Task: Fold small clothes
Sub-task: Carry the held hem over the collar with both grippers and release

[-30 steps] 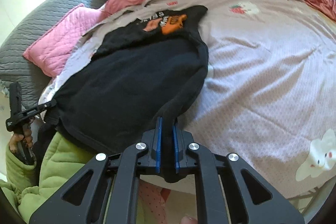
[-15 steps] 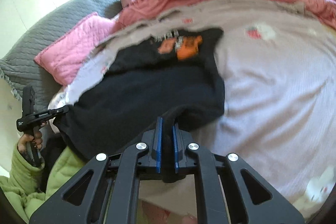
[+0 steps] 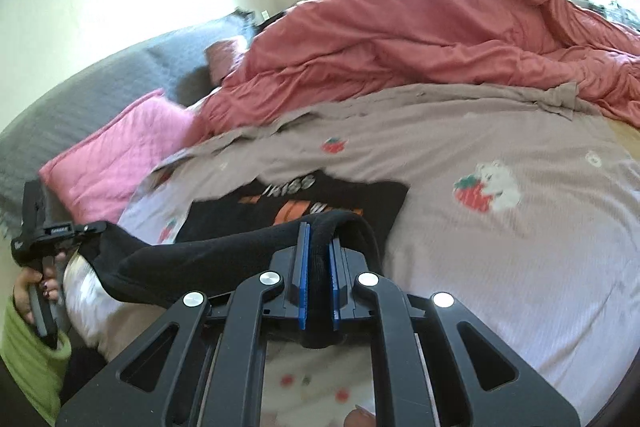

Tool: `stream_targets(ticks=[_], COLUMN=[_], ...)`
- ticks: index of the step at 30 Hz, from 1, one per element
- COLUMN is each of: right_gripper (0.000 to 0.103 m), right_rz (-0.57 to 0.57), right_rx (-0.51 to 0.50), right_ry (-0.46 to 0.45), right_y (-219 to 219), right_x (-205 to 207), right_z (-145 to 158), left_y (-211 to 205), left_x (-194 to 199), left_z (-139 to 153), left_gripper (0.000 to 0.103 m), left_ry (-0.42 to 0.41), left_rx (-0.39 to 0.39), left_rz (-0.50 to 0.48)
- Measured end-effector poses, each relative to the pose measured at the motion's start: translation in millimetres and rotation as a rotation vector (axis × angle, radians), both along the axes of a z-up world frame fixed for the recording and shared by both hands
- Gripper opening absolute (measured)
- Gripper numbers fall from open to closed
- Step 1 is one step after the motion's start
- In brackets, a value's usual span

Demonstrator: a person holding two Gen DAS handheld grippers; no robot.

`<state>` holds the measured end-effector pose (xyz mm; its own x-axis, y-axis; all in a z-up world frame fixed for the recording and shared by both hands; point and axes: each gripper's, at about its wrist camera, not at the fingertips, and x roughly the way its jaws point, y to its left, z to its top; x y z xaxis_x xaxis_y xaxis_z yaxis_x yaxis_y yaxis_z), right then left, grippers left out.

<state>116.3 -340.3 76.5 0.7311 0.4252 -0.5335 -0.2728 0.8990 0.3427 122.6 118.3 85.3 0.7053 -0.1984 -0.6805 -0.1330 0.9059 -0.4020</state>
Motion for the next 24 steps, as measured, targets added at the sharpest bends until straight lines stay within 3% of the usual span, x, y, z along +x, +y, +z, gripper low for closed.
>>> stream_targets(ticks=[9,19,24], right_gripper=[0.007,0.007,0.009], right_rz=[-0.074,-0.146,-0.163], right_rx=[-0.018,-0.07,-0.106], right_ry=[0.052,0.191,0.25], right_y=[1,8,13], right_x=[70,114,123], right_z=[-20,-72,-90], left_y=[6,14,22], left_x=[64,99,96], left_z=[-28,-85,-97], left_gripper=[0.003,0.004,0.015], left_ry=[0.027,0.082,0.06], left_rx=[-0.078,-0.068,-0.065], left_rz=[0.084,0.116,0.115])
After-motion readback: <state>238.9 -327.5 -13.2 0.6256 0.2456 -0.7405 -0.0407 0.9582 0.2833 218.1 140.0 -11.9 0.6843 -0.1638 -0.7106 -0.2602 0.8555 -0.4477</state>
